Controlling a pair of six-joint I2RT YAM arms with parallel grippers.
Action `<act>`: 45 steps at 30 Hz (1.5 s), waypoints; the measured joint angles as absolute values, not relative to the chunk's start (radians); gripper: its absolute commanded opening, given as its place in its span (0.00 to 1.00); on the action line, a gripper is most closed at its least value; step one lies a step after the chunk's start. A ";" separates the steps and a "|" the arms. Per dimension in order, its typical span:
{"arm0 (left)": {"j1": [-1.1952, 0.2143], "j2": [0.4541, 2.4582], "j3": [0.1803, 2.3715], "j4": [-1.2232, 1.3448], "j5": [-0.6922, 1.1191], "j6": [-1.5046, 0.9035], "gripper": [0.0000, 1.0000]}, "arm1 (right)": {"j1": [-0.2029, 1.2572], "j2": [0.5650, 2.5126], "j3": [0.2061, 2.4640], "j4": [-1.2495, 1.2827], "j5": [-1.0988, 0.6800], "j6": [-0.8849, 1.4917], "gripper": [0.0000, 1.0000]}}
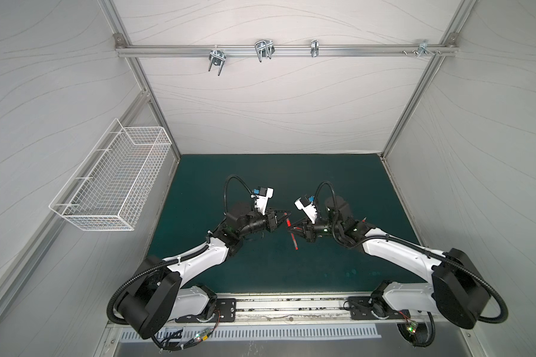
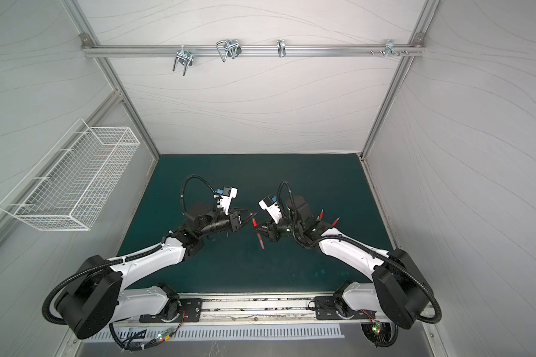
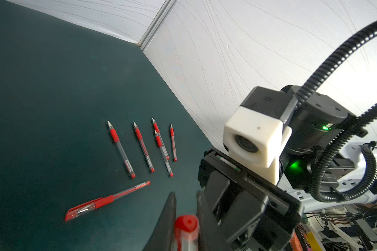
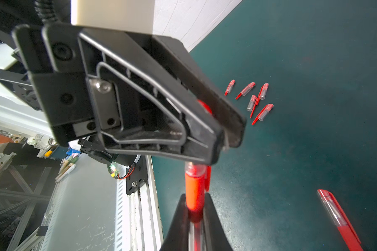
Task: Remove pen caps from pens
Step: Open the pen cap on the pen.
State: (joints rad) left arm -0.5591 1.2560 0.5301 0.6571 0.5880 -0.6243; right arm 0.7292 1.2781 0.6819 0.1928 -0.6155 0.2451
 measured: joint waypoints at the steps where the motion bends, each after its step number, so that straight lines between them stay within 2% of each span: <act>1: -0.559 1.258 0.530 0.658 0.588 -0.624 0.21 | 0.729 1.278 0.682 0.193 -0.615 0.245 0.00; 5: -0.559 1.266 0.530 0.662 0.588 -0.624 0.23 | 0.729 1.278 0.682 0.191 -0.610 0.245 0.00; 7: -0.559 1.266 0.530 0.663 0.588 -0.624 0.21 | 0.729 1.278 0.682 0.191 -0.610 0.245 0.00; 9: -0.559 1.267 0.530 0.664 0.589 -0.625 0.10 | 0.729 1.278 0.682 0.190 -0.607 0.245 0.00; 12: -0.559 1.270 0.531 0.665 0.592 -0.627 0.00 | 0.729 1.278 0.682 0.189 -0.603 0.242 0.00; 21: -0.559 1.269 0.531 0.655 0.575 -0.628 0.00 | 0.745 1.278 0.682 0.184 -0.559 0.241 0.00; 25: -0.559 1.240 0.531 0.598 0.521 -0.615 0.00 | 0.817 1.264 0.687 0.165 -0.398 0.217 0.00; 32: -0.552 1.164 0.530 0.479 0.428 -0.603 0.00 | 0.987 1.261 0.712 0.146 -0.014 0.165 0.00; 35: -0.538 1.154 0.529 0.470 0.422 -0.608 0.00 | 1.010 1.286 0.739 0.134 0.038 0.150 0.00; 38: -0.530 1.154 0.525 0.465 0.419 -0.614 0.00 | 0.985 1.305 0.745 0.141 -0.019 0.158 0.00; 45: -0.527 1.154 0.524 0.463 0.411 -0.632 0.00 | 0.827 1.359 0.730 0.227 -0.399 0.239 0.00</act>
State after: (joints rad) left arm -0.5274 1.1542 0.5240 0.4629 0.4107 -0.6323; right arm 0.8272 1.3586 0.7300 0.2272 -0.3988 0.2390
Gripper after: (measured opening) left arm 0.117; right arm 0.117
